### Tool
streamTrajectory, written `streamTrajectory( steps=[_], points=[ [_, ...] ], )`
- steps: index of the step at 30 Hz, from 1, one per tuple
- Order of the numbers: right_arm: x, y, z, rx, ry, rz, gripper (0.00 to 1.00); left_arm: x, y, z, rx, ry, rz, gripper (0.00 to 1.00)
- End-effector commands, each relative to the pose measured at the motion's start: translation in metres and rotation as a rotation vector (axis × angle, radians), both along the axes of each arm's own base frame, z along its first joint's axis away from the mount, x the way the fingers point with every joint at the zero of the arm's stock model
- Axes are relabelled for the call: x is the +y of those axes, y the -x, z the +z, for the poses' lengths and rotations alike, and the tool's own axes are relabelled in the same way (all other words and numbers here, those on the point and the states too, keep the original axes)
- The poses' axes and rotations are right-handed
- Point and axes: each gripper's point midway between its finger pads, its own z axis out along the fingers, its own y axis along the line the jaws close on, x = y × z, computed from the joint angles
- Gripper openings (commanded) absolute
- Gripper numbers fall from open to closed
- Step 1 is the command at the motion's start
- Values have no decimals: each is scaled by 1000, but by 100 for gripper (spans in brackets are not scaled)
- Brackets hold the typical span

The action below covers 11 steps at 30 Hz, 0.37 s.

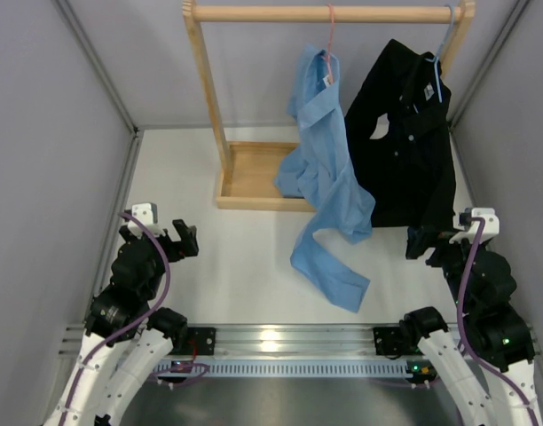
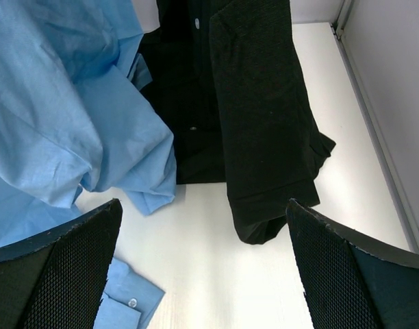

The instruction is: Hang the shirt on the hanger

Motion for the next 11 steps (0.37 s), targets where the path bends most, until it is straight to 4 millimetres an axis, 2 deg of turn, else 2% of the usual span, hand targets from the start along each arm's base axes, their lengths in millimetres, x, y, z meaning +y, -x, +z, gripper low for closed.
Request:
streamTrajectory(
  steps=[1,11],
  points=[
    [-4,-4,10,-50,-15,-29,99,-4,-5,11,-55,12,-16,98],
    [-4,-5,9,-44,-14,-35,99,-4,-5,12,-55,11,-18,98]
  ],
)
